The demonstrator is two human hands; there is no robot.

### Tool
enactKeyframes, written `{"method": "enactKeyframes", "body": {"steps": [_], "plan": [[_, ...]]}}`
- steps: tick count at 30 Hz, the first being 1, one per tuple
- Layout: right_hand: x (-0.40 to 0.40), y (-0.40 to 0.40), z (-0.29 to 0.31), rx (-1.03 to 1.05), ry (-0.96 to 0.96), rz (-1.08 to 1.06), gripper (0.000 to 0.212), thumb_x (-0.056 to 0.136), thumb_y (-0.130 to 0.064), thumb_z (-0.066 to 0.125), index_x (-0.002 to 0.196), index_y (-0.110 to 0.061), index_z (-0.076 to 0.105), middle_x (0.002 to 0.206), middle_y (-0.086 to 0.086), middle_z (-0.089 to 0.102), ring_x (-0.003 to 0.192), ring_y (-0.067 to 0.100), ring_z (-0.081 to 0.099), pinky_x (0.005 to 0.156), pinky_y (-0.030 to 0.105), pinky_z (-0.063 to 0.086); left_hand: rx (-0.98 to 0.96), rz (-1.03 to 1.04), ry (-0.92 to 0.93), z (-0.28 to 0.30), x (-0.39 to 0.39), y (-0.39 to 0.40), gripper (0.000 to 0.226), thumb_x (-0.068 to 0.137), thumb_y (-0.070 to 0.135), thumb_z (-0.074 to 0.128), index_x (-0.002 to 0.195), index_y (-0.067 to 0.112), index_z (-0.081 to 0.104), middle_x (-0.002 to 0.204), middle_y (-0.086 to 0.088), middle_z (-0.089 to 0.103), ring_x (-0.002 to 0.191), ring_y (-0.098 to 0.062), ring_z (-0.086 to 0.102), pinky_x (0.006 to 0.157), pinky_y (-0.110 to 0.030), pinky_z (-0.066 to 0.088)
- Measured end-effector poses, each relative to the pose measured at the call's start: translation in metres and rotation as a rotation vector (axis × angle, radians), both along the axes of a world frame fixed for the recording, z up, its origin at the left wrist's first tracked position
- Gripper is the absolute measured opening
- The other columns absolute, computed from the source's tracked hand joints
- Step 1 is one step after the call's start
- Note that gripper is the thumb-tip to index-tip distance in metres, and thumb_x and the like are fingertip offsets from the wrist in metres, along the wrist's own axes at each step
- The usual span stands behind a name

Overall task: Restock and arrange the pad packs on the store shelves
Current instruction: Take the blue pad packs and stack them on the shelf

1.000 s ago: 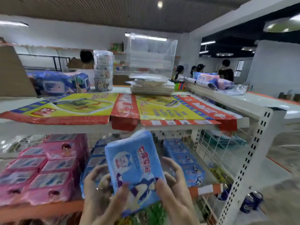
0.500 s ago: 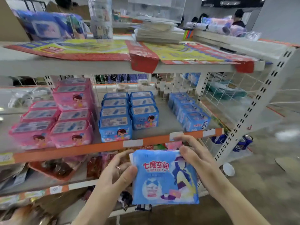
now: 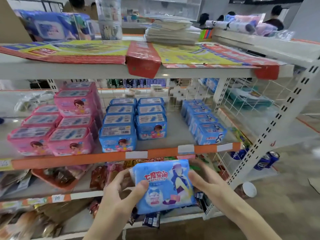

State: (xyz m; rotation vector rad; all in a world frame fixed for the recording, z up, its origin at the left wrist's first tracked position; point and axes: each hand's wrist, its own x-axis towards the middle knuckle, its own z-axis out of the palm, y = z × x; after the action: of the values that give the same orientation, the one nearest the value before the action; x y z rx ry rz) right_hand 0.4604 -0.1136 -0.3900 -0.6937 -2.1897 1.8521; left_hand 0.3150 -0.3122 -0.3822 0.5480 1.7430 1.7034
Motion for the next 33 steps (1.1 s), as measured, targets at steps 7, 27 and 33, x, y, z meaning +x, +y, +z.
{"method": "enactKeyframes", "body": {"steps": [7,27,33], "plan": [[0.039,0.067,-0.011,-0.131,-0.006,-0.044,0.078,0.059,-0.063,0.078,0.125,-0.033,0.050,0.111,-0.008,0.075,0.106,0.016,0.071,0.097,0.046,0.054,-0.079,-0.020,0.009,-0.012,0.040,0.075,0.071,0.062,0.064,0.081,0.118,0.024,0.063,0.106,0.003,0.077,0.093,-0.011,0.074,0.073,-0.028,0.060],[0.056,0.171,-0.047,-0.178,0.020,-0.149,0.083,0.054,-0.055,0.087,0.126,-0.031,0.054,0.106,-0.005,0.076,0.099,0.017,0.073,0.078,0.036,0.061,-0.202,-0.085,0.103,-0.045,0.060,0.177,0.033,0.084,0.016,0.077,0.112,0.028,0.065,0.104,0.019,0.074,0.097,-0.004,0.071,0.074,-0.021,0.057],[0.023,0.184,-0.030,-0.035,-0.031,-0.155,0.045,0.085,-0.021,0.073,0.125,-0.030,0.056,0.105,-0.009,0.075,0.100,0.007,0.071,0.076,0.027,0.058,-0.194,-0.048,0.226,-0.043,0.025,0.195,0.035,0.082,0.022,0.081,0.112,0.028,0.064,0.099,0.025,0.073,0.091,0.003,0.069,0.076,-0.023,0.059]]}}
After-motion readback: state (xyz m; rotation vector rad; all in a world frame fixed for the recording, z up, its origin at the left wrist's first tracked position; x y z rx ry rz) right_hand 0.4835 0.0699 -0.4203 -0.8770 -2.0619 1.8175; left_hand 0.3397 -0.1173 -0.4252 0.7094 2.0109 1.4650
